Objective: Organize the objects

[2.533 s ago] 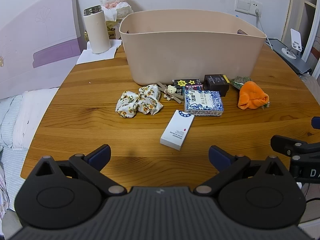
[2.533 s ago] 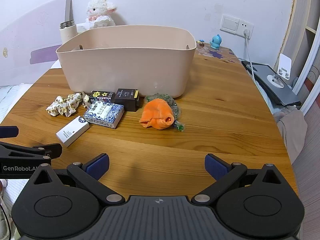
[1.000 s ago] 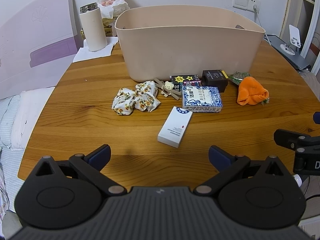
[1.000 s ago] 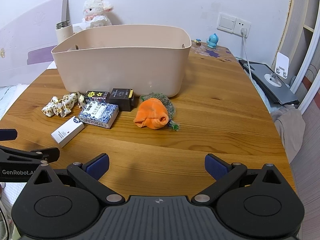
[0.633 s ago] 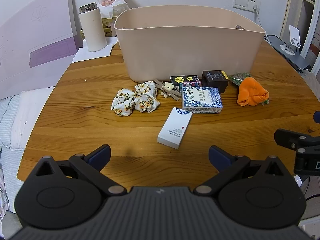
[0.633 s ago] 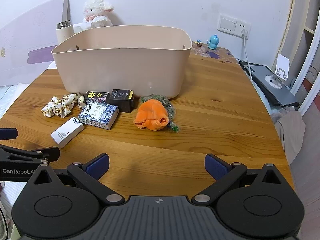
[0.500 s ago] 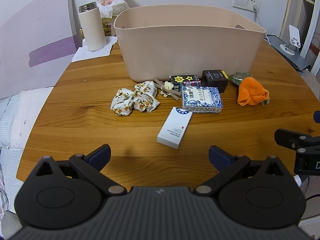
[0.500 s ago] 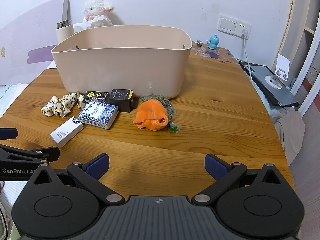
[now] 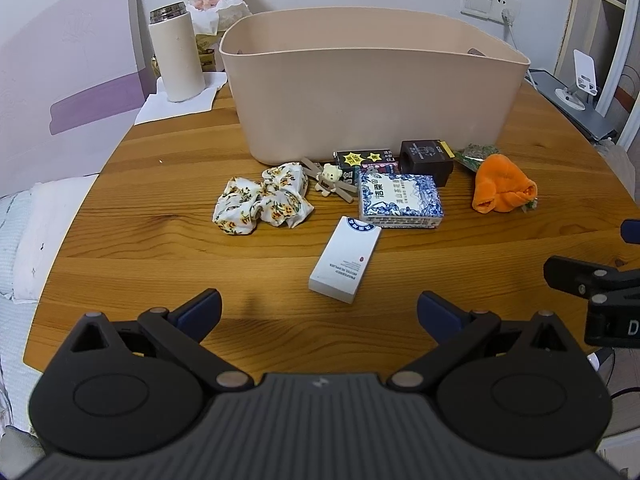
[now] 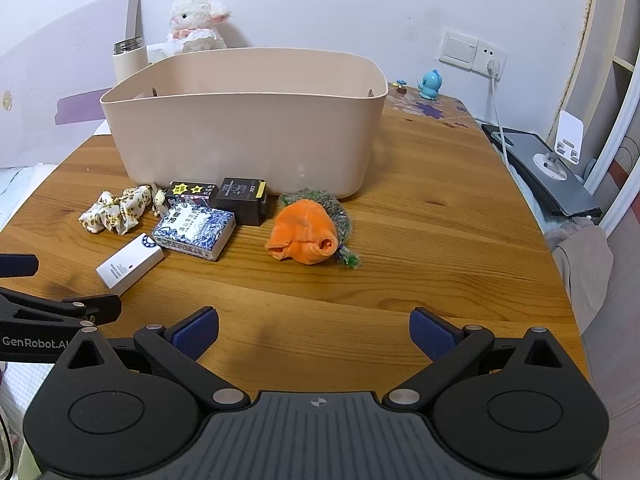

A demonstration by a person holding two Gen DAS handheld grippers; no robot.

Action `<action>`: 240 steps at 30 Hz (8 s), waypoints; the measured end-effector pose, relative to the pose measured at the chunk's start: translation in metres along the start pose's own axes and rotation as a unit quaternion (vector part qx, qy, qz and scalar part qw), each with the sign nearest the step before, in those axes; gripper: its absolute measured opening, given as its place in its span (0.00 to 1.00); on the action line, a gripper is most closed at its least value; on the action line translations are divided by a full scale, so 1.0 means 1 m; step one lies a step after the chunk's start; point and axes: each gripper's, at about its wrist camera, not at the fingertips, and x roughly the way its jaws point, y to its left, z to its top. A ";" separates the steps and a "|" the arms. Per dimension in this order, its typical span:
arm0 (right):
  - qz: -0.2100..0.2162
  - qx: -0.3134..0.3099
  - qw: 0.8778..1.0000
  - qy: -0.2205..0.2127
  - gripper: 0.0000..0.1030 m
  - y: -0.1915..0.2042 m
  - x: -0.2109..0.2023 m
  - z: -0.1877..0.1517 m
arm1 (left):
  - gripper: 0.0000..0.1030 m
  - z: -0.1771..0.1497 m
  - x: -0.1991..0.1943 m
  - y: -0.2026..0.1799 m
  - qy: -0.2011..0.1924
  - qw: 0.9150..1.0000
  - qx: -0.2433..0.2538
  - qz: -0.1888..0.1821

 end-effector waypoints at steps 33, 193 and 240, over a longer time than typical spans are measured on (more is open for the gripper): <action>0.025 -0.018 0.999 -0.012 0.80 -0.008 0.058 0.028 | 0.87 0.020 0.052 0.006 0.019 0.999 -0.003 -0.027; 0.045 -0.037 0.998 -0.006 0.39 0.004 0.086 0.049 | 0.13 0.063 0.069 0.054 -0.005 0.998 0.022 -0.061; 0.033 -0.025 0.982 -0.186 0.40 0.000 -0.001 0.163 | 0.13 0.182 0.014 0.014 -0.133 0.989 0.056 -0.031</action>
